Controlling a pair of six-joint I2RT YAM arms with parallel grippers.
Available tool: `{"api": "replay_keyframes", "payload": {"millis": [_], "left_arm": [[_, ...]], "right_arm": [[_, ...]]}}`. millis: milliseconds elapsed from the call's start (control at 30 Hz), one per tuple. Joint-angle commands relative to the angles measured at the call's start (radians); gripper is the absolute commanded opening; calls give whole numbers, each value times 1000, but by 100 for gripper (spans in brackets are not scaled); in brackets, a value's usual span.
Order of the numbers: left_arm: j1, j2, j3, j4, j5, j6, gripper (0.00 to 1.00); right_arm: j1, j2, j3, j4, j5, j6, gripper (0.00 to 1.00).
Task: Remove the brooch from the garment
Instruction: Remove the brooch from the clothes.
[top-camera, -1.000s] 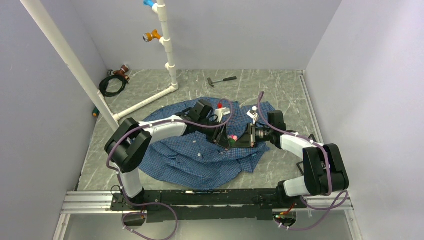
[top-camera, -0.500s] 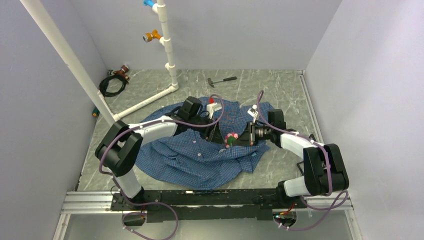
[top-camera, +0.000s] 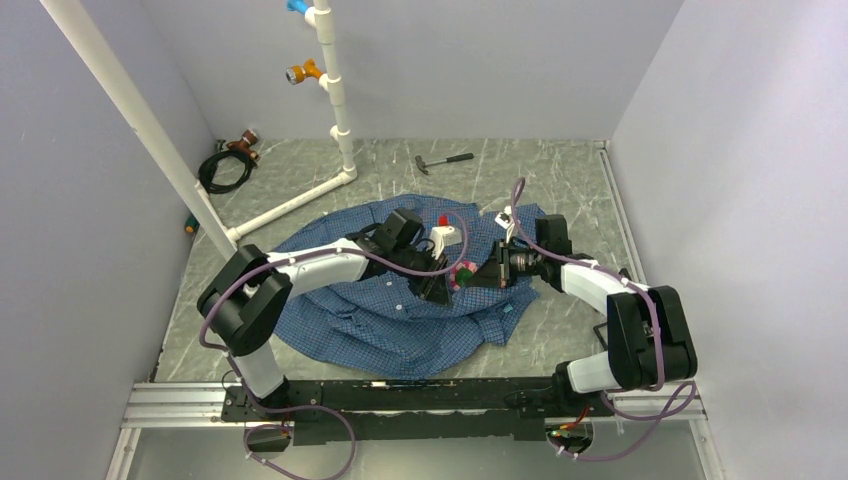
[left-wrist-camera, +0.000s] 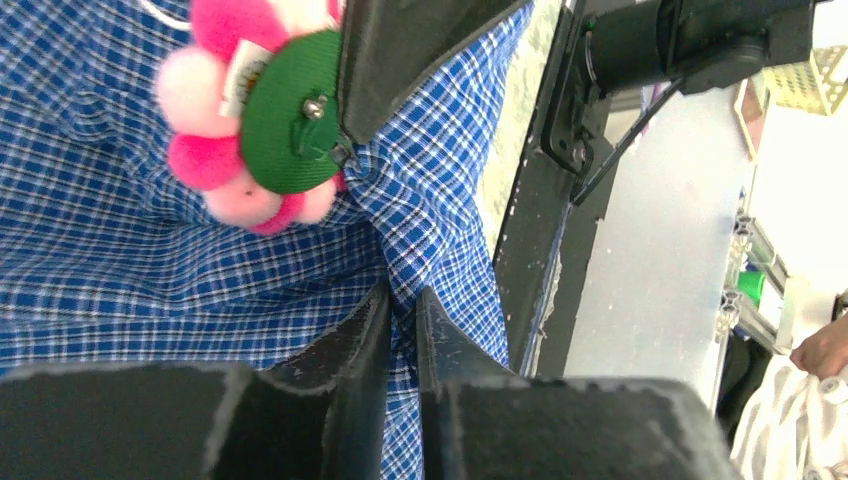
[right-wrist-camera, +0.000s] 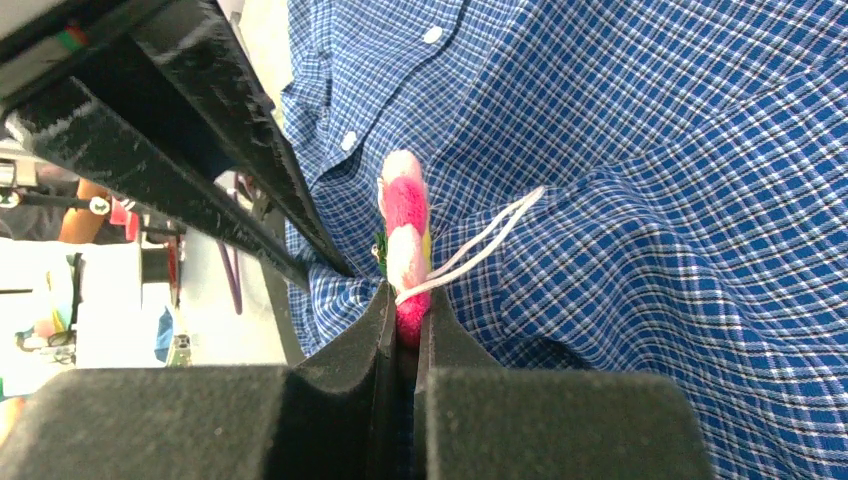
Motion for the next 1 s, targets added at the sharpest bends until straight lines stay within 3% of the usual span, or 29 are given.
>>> {"api": "replay_keyframes", "payload": {"millis": [0,33,667,967], "left_arm": [[23,-5,56,-10,-13,20,7],[29,-10,50,14,3,8,0],[94,-60,157,22,88,16,0],[92,-80,77,7,115,61,0]], "right_arm": [[-3,12,52,-47,21,-119,0],[-3,17,56,-60,25,-139,0],[1,119,127,-126,39,-188,0],[-42,118,184,-68,93,-129,0]]}}
